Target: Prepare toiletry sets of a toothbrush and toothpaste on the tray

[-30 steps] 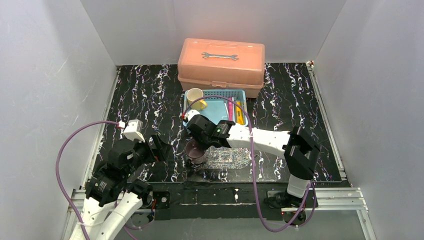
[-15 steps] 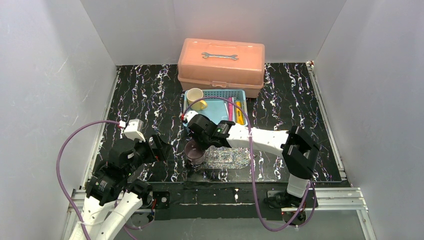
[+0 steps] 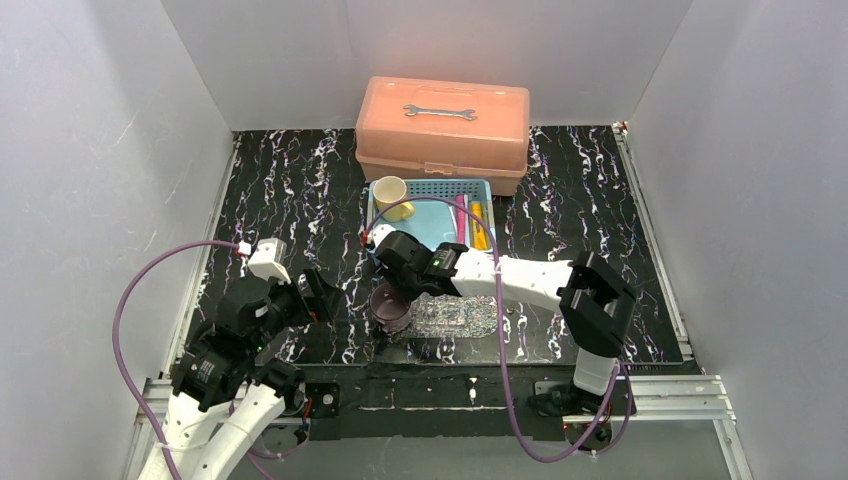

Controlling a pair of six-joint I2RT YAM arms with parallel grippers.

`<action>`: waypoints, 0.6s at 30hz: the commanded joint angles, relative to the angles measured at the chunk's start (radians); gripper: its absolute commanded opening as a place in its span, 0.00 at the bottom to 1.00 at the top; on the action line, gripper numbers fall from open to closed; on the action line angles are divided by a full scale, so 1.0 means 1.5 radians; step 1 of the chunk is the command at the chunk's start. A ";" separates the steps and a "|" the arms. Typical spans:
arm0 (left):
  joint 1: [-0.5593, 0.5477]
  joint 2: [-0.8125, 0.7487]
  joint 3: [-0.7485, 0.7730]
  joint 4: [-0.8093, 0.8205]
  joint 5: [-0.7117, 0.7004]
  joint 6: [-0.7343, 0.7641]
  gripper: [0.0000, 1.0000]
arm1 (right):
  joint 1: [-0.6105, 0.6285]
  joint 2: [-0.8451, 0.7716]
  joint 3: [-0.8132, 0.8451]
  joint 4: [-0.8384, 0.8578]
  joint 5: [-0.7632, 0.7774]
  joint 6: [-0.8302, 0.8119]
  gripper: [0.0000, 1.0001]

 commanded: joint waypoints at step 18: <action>-0.001 0.008 0.007 -0.006 -0.007 0.000 0.99 | -0.008 -0.003 -0.017 0.065 0.021 0.023 0.04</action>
